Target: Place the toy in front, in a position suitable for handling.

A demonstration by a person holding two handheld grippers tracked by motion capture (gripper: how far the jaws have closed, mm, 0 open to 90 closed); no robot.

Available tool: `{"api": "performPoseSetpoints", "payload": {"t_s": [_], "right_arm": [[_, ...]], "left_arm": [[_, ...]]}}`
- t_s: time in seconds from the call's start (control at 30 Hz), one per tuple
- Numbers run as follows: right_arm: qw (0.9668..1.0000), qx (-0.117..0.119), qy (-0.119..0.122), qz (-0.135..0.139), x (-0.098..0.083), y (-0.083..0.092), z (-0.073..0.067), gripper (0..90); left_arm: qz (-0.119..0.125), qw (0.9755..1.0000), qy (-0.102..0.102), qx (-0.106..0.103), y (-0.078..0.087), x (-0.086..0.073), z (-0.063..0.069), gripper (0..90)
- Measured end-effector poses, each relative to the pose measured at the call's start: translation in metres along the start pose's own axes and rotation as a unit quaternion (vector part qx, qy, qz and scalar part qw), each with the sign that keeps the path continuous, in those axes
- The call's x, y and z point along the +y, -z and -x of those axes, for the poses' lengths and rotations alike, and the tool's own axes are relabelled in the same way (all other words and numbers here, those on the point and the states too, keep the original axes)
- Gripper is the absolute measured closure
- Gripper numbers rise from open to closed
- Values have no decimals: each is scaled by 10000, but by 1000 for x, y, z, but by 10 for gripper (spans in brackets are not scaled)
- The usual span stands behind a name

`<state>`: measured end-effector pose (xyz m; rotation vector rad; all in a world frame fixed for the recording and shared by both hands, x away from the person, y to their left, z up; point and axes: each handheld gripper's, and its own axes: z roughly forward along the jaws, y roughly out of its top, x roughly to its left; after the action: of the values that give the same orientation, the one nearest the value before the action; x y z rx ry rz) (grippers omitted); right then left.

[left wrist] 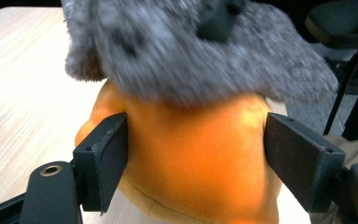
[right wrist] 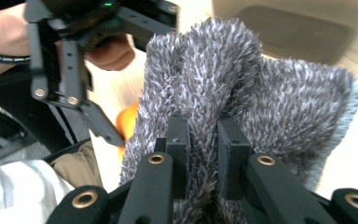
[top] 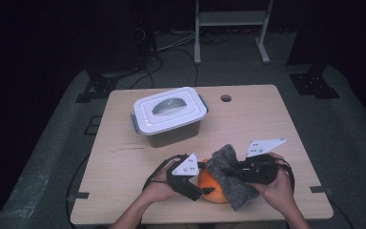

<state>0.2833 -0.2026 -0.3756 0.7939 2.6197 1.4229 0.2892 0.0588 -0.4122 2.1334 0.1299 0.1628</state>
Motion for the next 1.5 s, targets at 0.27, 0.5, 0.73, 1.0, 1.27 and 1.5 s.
{"api": "performPoseSetpoints", "payload": {"t_s": [0.27,0.5,0.73,1.0,1.27,1.5], "right_arm": [[9995,92,-285,35,-13,0,13,768],[9994,331,55,-100,-3,-17,-6,767],[9990,308,-241,-212,-16,-16,10,766],[9991,366,-198,-123,-14,-19,4,765],[9988,302,-325,-186,-21,-18,13,765],[9965,426,-673,-251,-32,-20,26,763]], "left_arm": [[152,9999,5,43,3,5,-3,152],[-103,9999,-88,59,-2,-3,-2,163],[-336,9993,109,-103,6,-15,-13,180],[-215,9997,-34,-61,-1,-5,-7,109],[-365,9992,110,-107,7,-20,-20,213],[-400,9985,343,-148,15,-22,-25,186]]}}
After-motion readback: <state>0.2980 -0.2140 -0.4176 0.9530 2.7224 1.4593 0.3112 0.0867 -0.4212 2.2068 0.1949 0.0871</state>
